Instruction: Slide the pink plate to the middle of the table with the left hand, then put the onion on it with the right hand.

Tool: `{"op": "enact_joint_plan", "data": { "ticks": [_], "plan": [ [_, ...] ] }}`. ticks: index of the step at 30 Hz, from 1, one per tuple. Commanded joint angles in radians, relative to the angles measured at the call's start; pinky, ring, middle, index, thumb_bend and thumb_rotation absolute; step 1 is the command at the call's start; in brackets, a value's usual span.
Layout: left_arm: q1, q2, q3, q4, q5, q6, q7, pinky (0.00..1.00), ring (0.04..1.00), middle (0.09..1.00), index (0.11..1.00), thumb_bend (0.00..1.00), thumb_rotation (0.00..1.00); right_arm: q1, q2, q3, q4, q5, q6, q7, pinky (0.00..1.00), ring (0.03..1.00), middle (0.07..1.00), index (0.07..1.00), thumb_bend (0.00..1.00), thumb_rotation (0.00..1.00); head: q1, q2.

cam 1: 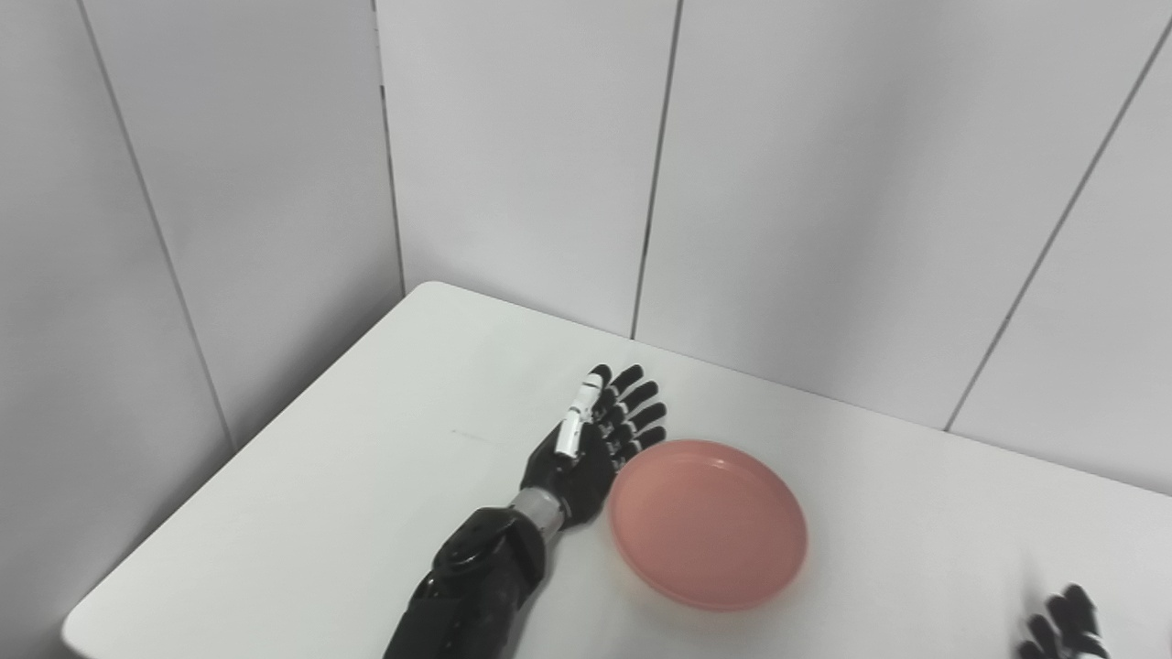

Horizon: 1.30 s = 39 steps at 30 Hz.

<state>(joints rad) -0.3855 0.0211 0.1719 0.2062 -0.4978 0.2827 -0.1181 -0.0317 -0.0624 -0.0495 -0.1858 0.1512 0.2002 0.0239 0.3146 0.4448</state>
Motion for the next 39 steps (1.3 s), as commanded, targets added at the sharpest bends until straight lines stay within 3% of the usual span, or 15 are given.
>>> {"op": "enact_joint_plan", "data": {
  "ticks": [1, 15, 23, 29, 39],
  "plan": [
    [0.001, -0.012, -0.012, -0.021, 0.016, 0.028, 0.015, 0.92, 0.929, 0.944, 0.932, 0.44, 1.00, 0.013, 0.006, 0.011, -0.014, 0.001, 0.026, 0.009, 1.00, 1.000, 1.000, 1.000, 0.06, 1.00, -0.018, 0.009],
    [0.015, -0.020, -0.019, -0.062, 0.012, 0.072, 0.007, 0.94, 0.951, 0.963, 0.953, 0.43, 1.00, 0.031, 0.033, 0.042, -0.044, -0.025, 0.027, 0.001, 1.00, 1.000, 1.000, 1.000, 0.14, 1.00, -0.173, 0.075],
    [0.004, -0.018, -0.023, -0.032, 0.011, 0.090, -0.006, 0.94, 0.953, 0.965, 0.952, 0.42, 1.00, 0.020, 0.067, 0.051, -0.017, -0.031, 0.020, -0.019, 1.00, 1.000, 1.000, 1.000, 0.24, 1.00, -0.273, 0.113],
    [0.002, -0.027, -0.044, -0.033, 0.021, 0.101, -0.012, 0.92, 0.941, 0.956, 0.944, 0.42, 1.00, 0.008, 0.086, 0.062, 0.001, -0.061, 0.006, -0.037, 1.00, 1.000, 1.000, 1.000, 0.20, 1.00, -0.330, 0.143],
    [0.015, -0.073, -0.054, -0.069, 0.018, 0.116, 0.008, 0.95, 0.959, 0.967, 0.958, 0.43, 1.00, -0.004, 0.114, 0.081, 0.002, -0.111, 0.011, -0.067, 1.00, 1.000, 1.000, 1.000, 0.21, 1.00, -0.419, 0.187]
  ]
}}
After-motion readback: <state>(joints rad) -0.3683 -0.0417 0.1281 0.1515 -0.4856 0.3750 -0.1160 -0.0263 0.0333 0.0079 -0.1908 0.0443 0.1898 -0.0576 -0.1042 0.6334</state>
